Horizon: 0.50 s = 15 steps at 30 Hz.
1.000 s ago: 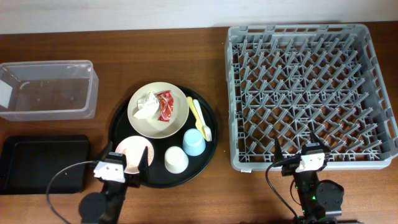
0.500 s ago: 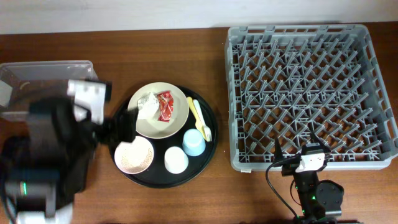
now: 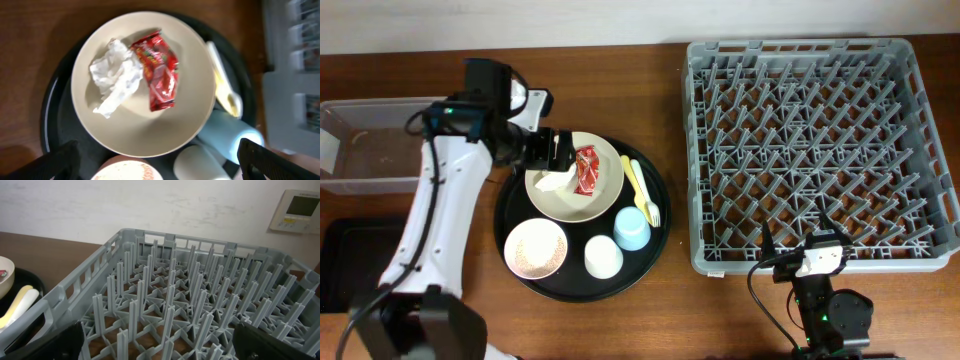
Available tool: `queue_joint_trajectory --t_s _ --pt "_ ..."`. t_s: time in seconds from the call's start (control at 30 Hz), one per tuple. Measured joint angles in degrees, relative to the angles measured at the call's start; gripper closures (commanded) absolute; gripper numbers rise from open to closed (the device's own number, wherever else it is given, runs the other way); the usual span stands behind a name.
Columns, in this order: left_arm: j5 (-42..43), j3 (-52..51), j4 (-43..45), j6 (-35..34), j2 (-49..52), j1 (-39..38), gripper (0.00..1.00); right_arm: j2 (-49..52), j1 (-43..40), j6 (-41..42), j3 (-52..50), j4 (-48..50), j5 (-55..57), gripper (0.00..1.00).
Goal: Sort waste into correct bins and load items into the dishwasher rack
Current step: 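Reach left gripper to the beige plate and grasp the white tissue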
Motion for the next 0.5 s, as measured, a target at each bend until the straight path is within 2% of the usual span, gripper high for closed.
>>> queue_joint_trajectory --t_s 0.07,0.13,0.17,0.37,0.5 --pt "-3.0 0.0 0.0 0.0 1.1 -1.3 0.05 0.0 0.0 0.0 0.0 0.0 0.0 0.02" --pt "-4.7 0.0 0.0 0.2 1.9 -2.0 0.26 0.0 0.0 0.0 0.0 0.0 0.0 0.02" --pt "-5.3 0.0 0.0 0.4 2.4 -2.1 0.33 0.0 0.0 0.0 0.0 0.0 0.0 0.02" --pt "-7.3 -0.5 0.4 0.6 7.8 -2.2 0.33 0.0 0.0 0.0 0.0 0.0 0.0 0.02" --pt "-11.5 -2.2 3.8 0.4 12.3 -3.3 0.21 0.0 0.0 0.0 0.0 0.0 0.0 0.02"
